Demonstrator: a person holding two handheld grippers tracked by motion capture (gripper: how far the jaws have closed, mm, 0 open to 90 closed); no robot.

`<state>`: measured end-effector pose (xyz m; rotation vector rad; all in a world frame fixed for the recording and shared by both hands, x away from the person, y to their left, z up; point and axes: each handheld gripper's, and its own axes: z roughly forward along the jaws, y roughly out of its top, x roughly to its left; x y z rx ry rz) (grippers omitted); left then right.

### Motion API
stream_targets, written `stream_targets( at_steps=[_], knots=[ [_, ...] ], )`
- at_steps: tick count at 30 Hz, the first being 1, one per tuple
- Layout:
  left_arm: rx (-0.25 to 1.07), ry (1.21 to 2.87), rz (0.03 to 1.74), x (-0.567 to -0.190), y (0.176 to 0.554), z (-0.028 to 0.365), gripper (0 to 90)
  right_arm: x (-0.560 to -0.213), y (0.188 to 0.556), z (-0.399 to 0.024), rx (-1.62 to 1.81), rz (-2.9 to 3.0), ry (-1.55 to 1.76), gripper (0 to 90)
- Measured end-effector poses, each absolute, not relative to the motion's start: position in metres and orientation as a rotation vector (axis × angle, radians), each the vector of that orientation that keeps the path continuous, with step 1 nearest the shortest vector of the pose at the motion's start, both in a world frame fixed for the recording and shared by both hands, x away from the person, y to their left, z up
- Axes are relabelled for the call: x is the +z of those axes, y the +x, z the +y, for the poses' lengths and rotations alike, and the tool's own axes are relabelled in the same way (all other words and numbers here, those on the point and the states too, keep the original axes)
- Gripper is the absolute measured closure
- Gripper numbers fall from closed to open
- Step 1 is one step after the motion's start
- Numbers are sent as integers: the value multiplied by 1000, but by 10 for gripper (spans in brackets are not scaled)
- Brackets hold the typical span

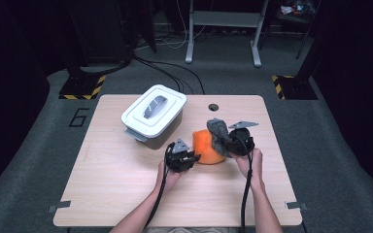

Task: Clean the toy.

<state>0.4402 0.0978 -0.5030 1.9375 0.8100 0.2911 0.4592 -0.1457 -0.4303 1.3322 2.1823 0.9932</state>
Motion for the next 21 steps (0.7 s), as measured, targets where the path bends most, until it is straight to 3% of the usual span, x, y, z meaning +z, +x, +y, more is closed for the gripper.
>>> stream_targets(
  at_steps=[21],
  knots=[
    [294, 1948, 808, -505, 440, 99, 727, -492, 481, -184, 798, 2234, 1604, 737]
  ],
)
